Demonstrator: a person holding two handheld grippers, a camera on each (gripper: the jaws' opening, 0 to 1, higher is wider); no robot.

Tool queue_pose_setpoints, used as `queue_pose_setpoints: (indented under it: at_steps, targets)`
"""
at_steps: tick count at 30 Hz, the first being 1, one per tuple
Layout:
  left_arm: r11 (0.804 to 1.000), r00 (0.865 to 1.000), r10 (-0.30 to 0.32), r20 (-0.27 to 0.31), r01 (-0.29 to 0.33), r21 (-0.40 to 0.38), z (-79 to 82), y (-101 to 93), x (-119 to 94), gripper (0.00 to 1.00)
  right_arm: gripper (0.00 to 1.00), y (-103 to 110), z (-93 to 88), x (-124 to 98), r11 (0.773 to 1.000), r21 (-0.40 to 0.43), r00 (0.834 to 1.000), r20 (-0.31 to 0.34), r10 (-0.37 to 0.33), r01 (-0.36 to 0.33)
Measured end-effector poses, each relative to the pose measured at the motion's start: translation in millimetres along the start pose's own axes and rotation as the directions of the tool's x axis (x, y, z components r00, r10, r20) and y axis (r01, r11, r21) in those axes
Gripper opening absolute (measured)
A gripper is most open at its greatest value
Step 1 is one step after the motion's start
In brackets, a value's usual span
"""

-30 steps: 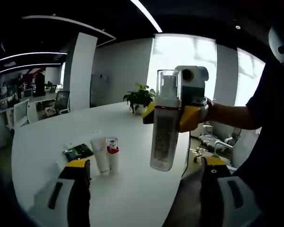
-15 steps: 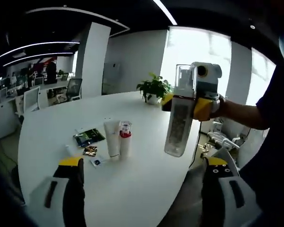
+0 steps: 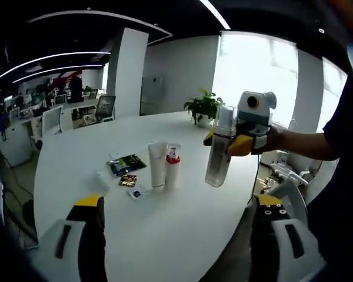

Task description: Arrange the skincare products in the storage area until every visible bottle or jar stands upright without overlapping.

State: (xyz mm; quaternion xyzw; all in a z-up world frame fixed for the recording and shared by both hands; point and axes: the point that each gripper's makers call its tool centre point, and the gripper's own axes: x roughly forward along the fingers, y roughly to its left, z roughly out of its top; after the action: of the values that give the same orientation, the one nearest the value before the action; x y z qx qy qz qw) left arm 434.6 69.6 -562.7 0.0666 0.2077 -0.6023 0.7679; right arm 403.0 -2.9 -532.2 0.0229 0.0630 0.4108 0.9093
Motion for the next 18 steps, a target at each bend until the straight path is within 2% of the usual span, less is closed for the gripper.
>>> queue_pose_setpoints:
  at_steps: [8,14,18]
  targets:
    - [0.995,0.997,0.072,-0.031,-0.074,-0.071,-30.0,23.9,-10.6,0.99,0.14,-20.3,-24.1,0.5,1.0,-0.017,1.0,-0.016,-0.018,0.018]
    - [0.987,0.99,0.13,-0.05,-0.134,-0.091,-44.7,42.1,-14.0,0.98,0.14,-44.4,-48.2,-1.1,0.997,-0.001,0.997,0.001,-0.071,0.071]
    - [0.984,0.989,0.14,-0.052,-0.145,-0.099,-48.8,49.8,-15.7,0.98,0.14,-55.1,-65.8,-2.2,0.996,0.016,0.996,0.004,-0.089,0.088]
